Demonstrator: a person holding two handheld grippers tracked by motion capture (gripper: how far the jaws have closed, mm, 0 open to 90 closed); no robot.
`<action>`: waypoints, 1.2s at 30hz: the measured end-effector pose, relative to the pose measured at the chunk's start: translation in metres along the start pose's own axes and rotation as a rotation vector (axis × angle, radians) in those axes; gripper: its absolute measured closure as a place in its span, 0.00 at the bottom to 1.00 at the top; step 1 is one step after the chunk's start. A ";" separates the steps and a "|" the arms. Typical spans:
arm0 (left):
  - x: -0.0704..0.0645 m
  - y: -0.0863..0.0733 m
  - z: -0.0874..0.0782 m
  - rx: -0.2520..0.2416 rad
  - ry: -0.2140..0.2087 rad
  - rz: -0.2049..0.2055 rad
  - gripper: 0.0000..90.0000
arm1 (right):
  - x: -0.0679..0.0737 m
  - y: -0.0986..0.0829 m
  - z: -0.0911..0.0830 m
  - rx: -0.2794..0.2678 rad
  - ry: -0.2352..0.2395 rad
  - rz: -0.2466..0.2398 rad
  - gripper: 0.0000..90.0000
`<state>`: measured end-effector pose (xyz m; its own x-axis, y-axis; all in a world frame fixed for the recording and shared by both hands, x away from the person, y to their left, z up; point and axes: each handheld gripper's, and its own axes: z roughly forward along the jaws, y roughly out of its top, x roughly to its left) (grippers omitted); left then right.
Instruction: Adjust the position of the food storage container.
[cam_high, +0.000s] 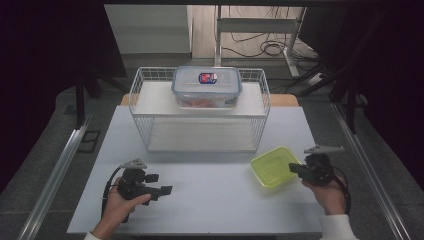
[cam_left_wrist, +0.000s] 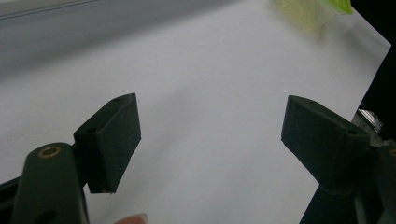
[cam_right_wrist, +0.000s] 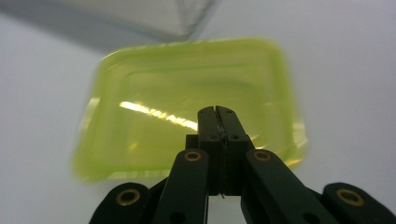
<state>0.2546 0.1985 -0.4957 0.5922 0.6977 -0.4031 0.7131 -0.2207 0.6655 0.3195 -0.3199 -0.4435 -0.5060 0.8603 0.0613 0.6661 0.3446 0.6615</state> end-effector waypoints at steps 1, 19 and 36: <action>0.000 0.000 0.000 0.001 0.000 0.000 0.21 | -0.014 0.008 0.003 -0.006 -0.027 0.026 0.99; 0.000 0.000 0.000 0.003 0.005 0.002 0.21 | -0.059 0.023 0.043 0.123 -0.128 0.052 0.99; -0.001 0.000 -0.001 -0.012 -0.005 -0.011 0.21 | -0.003 0.014 0.040 0.112 -0.012 -0.030 0.99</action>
<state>0.2536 0.1981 -0.4949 0.5864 0.6964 -0.4136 0.7147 -0.2046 0.6688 0.3521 -0.3026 -0.4637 -0.5203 0.8533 0.0333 0.7080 0.4093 0.5755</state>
